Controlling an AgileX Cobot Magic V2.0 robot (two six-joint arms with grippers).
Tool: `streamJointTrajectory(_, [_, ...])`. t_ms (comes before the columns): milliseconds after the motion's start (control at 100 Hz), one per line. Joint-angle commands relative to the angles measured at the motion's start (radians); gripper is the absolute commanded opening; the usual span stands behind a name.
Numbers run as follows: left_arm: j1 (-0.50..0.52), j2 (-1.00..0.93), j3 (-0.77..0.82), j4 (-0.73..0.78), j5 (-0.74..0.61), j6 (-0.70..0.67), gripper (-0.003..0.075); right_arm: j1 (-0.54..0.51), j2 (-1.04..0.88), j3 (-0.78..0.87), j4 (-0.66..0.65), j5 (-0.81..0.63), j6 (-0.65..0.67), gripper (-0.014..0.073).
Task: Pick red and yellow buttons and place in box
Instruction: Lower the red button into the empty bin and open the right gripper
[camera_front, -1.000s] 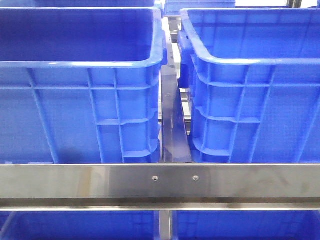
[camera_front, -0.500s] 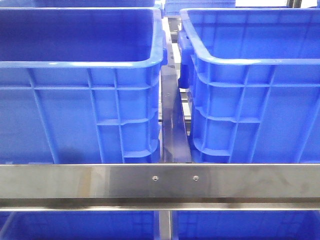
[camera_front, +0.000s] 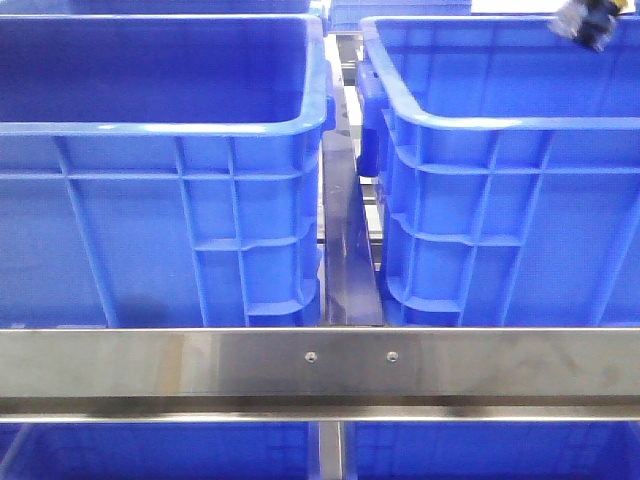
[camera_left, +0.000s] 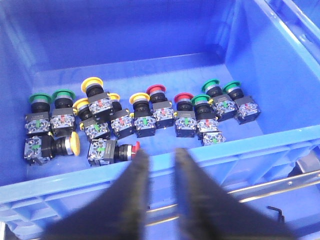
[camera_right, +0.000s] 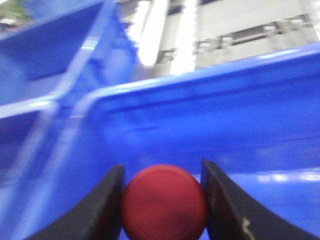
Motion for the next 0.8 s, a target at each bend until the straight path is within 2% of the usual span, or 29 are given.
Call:
streamJointTrajectory(0, [0.001, 0.002, -0.026, -0.003, -0.091, -0.010, -0.0019, -0.008, 0.026, -0.055, 0.052, -0.048, -0.082, 0.0173])
streamJointTrajectory(370, [0.001, 0.002, -0.026, -0.003, -0.093, -0.010, -0.0019, -0.008, 0.313, -0.249, 0.053, -0.047, -0.232, 0.0173])
streamJointTrajectory(790, [0.001, 0.002, -0.026, -0.003, -0.093, -0.010, -0.0019, -0.008, 0.532, -0.427, 0.052, -0.025, -0.235, 0.0173])
